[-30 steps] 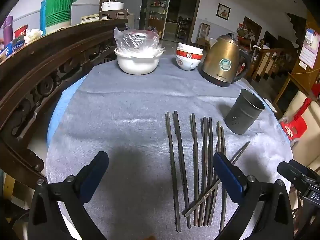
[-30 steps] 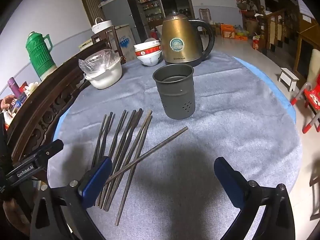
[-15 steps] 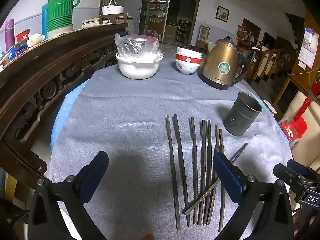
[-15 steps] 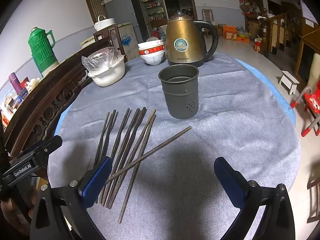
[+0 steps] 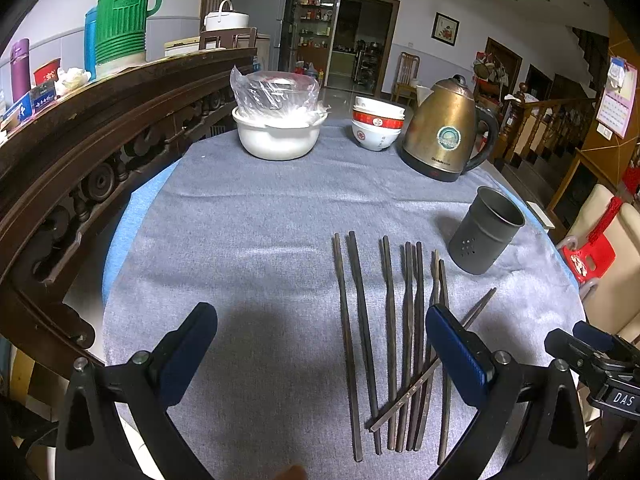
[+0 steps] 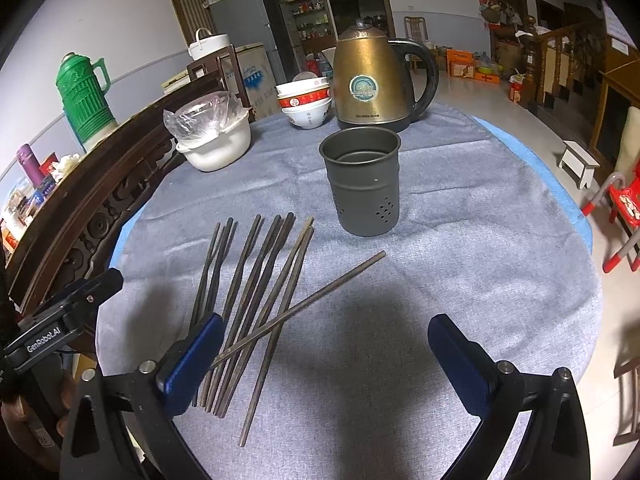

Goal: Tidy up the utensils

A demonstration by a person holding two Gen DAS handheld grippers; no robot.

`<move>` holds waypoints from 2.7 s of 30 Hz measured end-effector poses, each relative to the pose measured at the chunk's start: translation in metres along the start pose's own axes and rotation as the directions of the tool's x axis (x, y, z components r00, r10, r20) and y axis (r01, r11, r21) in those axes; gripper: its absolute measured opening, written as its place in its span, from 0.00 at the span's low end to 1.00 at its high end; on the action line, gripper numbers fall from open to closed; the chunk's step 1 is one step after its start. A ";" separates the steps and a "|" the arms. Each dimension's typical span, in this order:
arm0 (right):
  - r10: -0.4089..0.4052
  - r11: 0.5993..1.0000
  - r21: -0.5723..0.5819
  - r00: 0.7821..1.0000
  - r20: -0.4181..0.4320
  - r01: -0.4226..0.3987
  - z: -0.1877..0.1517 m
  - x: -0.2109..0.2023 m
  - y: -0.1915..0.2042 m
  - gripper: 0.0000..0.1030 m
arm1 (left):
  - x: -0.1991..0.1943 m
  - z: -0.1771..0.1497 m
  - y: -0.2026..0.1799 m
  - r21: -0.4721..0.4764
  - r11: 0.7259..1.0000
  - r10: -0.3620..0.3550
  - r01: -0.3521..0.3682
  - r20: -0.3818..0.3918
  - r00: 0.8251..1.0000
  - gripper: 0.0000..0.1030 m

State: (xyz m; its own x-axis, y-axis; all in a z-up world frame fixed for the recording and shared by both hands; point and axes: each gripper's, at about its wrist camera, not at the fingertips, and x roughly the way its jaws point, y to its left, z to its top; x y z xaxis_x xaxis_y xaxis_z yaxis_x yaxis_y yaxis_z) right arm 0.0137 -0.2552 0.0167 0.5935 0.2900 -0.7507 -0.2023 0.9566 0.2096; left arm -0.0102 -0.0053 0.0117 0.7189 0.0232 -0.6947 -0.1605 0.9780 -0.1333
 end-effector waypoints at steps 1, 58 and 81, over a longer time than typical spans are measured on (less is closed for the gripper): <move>0.000 1.000 0.000 1.000 0.000 0.000 0.000 0.000 0.000 1.00 | 0.000 0.000 0.000 -0.001 1.000 0.001 -0.001 0.000 1.000 1.00; 0.293 0.856 0.471 0.950 -0.104 -0.213 0.018 0.077 -0.061 0.68 | 0.037 -0.016 0.024 -0.067 0.995 -0.092 0.081 -0.188 0.978 1.00; 0.208 0.963 0.227 0.933 -0.295 -0.143 0.039 0.146 -0.019 0.08 | 0.113 0.025 0.026 -0.190 0.980 -0.126 0.051 -0.409 0.904 0.98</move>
State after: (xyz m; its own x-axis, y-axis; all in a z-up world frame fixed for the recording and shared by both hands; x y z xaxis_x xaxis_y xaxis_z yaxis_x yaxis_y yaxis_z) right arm 0.1348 -0.2301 -0.0728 0.2818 0.4612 -0.8413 -0.1033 0.8864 0.4513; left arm 0.0840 0.0277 -0.0529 0.3933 -0.1872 -0.9001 -0.2490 0.9208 -0.3003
